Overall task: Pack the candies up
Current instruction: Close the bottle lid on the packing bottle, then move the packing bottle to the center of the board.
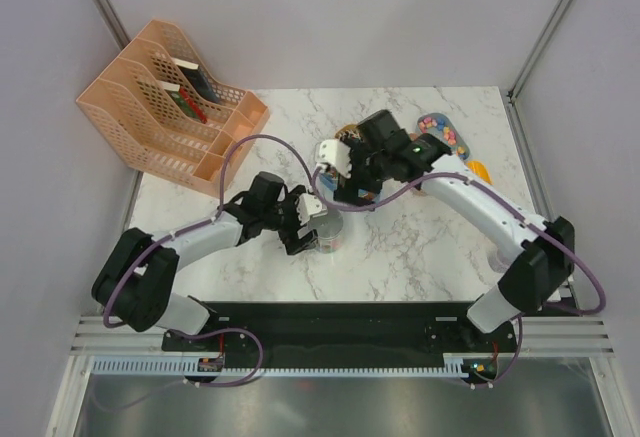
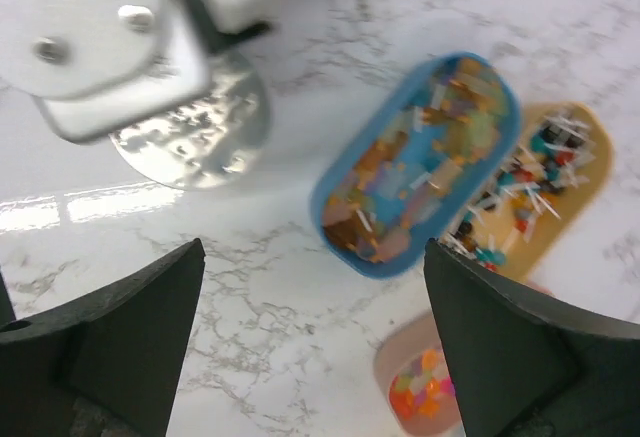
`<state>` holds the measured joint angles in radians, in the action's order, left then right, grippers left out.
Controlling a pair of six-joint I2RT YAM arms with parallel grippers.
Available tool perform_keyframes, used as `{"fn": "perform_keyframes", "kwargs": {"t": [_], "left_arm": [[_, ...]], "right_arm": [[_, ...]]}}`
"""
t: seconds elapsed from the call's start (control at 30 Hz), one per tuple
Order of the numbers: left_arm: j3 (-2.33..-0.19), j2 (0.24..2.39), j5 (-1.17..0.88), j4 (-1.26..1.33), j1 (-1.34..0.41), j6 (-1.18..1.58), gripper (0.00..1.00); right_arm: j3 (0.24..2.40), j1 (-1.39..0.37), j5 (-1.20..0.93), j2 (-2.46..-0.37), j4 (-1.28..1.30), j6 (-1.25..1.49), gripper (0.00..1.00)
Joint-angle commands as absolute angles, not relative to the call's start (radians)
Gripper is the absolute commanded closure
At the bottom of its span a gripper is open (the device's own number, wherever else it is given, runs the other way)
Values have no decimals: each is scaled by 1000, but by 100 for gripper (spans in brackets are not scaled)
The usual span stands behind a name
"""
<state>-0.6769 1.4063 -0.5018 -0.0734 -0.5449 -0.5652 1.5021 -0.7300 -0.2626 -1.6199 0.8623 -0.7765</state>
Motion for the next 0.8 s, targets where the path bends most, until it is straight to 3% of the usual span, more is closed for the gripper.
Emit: {"fn": "perform_keyframes", "kwargs": {"t": [0.0, 0.2, 0.4, 0.77], "left_arm": [[-756, 1450, -584, -86, -552, -738, 0], [-782, 1465, -666, -149, -600, -824, 0], [-799, 1473, -693, -189, -689, -870, 0], [-874, 1627, -651, -40, -827, -622, 0]], "right_arm": [[1519, -640, -324, -1503, 770, -654, 2], [1362, -561, -351, -1404, 770, -741, 2], [1353, -529, -354, -1413, 772, -727, 2], [1312, -440, -368, -1341, 851, -850, 2]]}}
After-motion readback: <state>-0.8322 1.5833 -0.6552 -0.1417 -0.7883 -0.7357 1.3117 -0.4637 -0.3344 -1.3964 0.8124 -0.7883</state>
